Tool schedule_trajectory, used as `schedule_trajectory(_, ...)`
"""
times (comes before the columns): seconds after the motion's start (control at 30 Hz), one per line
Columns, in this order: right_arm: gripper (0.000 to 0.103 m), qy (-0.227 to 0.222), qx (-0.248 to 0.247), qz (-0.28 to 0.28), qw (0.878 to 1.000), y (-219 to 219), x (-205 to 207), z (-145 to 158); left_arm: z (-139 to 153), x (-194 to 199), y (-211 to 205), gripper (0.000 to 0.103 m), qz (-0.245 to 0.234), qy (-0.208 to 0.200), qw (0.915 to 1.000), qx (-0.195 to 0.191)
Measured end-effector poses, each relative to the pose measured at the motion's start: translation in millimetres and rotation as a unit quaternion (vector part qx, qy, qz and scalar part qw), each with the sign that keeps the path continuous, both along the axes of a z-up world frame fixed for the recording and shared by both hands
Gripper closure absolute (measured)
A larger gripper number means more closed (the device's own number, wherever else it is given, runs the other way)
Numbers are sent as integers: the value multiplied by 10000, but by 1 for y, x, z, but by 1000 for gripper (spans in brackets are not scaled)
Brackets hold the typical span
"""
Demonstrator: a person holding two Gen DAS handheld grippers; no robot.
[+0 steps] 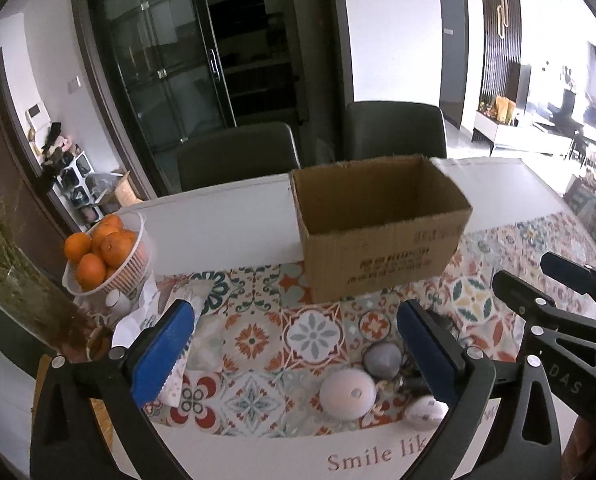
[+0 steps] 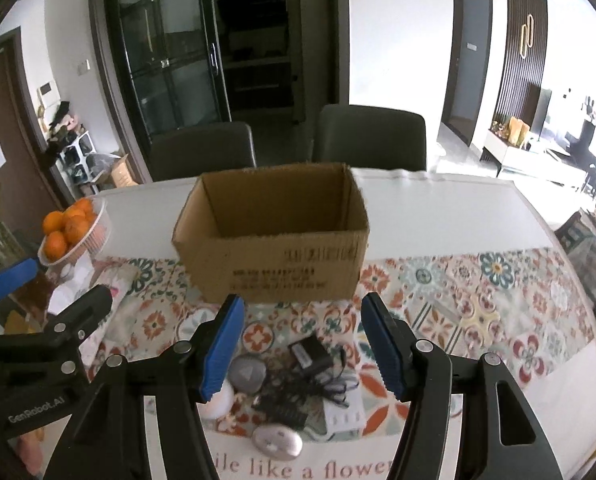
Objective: Organize rigid objects
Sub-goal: 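Withdraw both tools from the box back toward the table items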
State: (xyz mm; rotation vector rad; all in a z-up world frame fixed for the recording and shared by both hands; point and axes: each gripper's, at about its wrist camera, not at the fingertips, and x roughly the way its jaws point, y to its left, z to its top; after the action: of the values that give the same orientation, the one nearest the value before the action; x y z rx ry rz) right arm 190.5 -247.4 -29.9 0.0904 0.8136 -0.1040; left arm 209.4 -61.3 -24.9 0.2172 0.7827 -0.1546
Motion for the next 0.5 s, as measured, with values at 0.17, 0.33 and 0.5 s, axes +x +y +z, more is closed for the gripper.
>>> schedule_trajectory(0.17, 38, 34, 139, -61, 9999, 9, -19, -19, -17, -12, 10, 0, -1, 6, 10000, 53)
schedule_trajectory(0.33, 38, 73, 144, -101, 9998, 20, -33, -39, -39, -21, 17, 0, -164, 171, 9996, 121)
schedule_trajectory(0.5, 38, 161, 226, -195, 9994, 28, -44, -61, -66, -24, 20, 0, -376, 407, 9983, 204)
